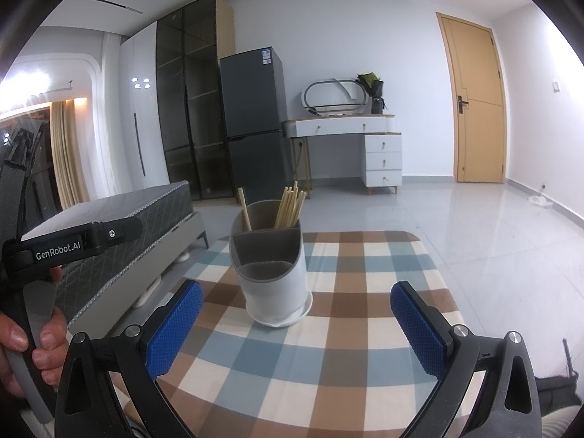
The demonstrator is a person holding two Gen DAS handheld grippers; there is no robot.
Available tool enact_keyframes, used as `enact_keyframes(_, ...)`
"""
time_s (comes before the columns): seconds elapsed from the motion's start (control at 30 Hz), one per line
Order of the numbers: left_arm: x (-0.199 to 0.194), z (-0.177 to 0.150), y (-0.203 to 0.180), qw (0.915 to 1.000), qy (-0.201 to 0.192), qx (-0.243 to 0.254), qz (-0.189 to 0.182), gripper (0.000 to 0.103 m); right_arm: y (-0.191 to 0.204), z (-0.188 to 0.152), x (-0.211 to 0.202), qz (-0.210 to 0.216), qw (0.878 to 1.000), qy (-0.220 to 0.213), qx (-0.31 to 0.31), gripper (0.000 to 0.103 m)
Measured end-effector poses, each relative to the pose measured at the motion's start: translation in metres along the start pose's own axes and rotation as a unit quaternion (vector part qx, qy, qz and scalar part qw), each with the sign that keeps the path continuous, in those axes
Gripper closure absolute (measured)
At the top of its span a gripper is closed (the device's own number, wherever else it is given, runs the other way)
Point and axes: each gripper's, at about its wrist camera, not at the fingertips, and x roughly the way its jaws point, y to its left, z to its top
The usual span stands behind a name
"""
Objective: Organize utensils
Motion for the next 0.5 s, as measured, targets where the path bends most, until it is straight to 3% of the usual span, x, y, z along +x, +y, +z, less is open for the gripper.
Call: enact_keyframes(0.5, 0.0000, -0.0010, -0.0006, 1.0000, 0.004, -0.002, 0.004, 0.002, -0.0004, -0.0026, 0.0006, 0.002, 1.000, 0.004, -0.002, 0.000)
